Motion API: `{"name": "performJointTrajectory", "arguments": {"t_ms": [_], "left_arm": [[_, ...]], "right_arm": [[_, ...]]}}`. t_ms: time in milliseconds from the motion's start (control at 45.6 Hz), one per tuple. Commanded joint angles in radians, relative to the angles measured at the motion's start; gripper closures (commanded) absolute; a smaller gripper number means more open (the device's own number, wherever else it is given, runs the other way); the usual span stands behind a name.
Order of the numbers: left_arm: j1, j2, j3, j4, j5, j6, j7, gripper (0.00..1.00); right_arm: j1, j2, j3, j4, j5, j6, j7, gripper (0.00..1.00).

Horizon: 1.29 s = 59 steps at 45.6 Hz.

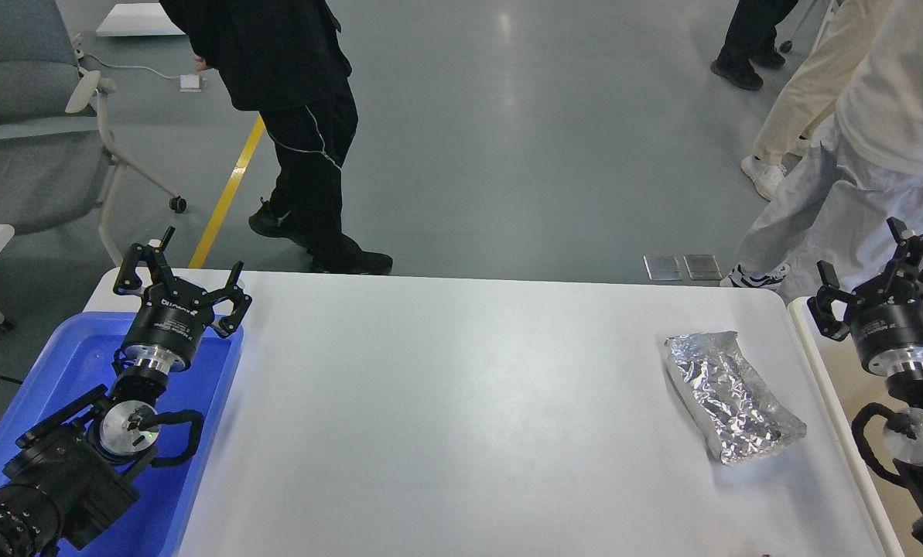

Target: Tidy desktop

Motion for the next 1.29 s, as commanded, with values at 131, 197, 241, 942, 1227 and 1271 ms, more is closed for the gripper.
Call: {"name": "performJointTrajectory", "arguments": {"t_ms": [131, 197, 241, 942, 1227, 1271], "left_arm": [[-0.001, 0.0, 0.0, 0.0, 0.0, 0.0, 0.0, 0.0], [-0.001, 0.0, 0.0, 0.0, 0.0, 0.0, 0.0, 0.0], [0.001, 0.0, 0.0, 0.0, 0.0, 0.0, 0.0, 0.0], [0.001, 0.0, 0.0, 0.0, 0.0, 0.0, 0.0, 0.0], [0.001, 0.0, 0.0, 0.0, 0.0, 0.0, 0.0, 0.0], [-0.001, 0.0, 0.0, 0.0, 0.0, 0.0, 0.0, 0.0]], "right_arm": [[-0.011, -0.005, 0.001, 0.0, 0.0, -0.004, 0.0, 0.0], [-0.013, -0.005, 0.001, 0.0, 0.0, -0.002, 0.0, 0.0], [-0.013, -0.006, 0.001, 0.0, 0.0, -0.001, 0.0, 0.0], [0.001, -0.06, 0.002, 0.009, 0.0, 0.005, 0.031, 0.0], [-0.008, -0.083, 0.001, 0.012, 0.0, 0.005, 0.037, 0.0], [-0.01, -0.088, -0.002, 0.012, 0.0, 0.005, 0.037, 0.0]]}}
